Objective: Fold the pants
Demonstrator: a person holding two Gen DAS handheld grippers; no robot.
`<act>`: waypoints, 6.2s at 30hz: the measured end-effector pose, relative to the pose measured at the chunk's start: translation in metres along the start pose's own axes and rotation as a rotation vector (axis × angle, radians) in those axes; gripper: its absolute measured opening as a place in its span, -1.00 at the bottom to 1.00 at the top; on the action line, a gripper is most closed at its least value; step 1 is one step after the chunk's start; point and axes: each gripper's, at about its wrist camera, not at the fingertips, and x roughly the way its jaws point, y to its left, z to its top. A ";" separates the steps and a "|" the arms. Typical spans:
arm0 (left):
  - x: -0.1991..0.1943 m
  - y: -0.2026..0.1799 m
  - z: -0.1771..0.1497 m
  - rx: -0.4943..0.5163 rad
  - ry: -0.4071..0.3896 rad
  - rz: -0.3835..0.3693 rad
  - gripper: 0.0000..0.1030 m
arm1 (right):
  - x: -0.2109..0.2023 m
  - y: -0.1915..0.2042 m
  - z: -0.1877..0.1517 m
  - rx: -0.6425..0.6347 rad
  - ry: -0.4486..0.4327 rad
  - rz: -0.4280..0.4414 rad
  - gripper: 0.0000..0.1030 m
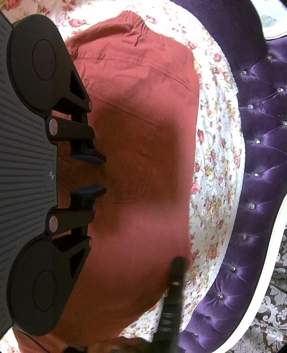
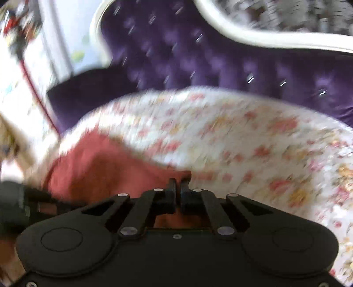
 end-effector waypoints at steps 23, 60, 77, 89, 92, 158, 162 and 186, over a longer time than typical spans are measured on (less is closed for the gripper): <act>0.017 0.060 0.037 0.037 0.035 0.175 -0.94 | -0.018 -0.001 0.000 -0.105 0.008 -0.076 -0.25; -0.011 0.143 0.045 -0.305 -0.030 0.144 -0.83 | -0.047 0.097 -0.091 -0.230 0.066 -0.051 -0.25; -0.012 0.163 0.038 -0.211 -0.010 0.194 -0.40 | -0.076 0.138 -0.112 -0.342 0.030 0.022 -0.42; -0.068 0.095 0.028 -0.037 -0.121 0.286 -0.26 | -0.119 0.003 -0.115 0.145 0.038 -0.433 -0.30; -0.069 0.053 0.022 0.030 -0.128 0.202 -0.26 | -0.145 -0.006 -0.142 0.212 0.034 -0.454 -0.32; -0.023 -0.285 -0.097 0.429 -0.045 -0.227 -0.24 | -0.417 -0.194 -0.291 0.824 -0.223 -0.425 0.10; -0.023 -0.288 -0.099 0.441 -0.049 -0.219 -0.24 | -0.400 -0.193 -0.278 0.777 -0.202 -0.371 0.10; -0.030 -0.312 -0.102 0.419 -0.010 -0.179 -0.21 | -0.393 -0.129 -0.185 0.613 -0.148 -0.587 -0.78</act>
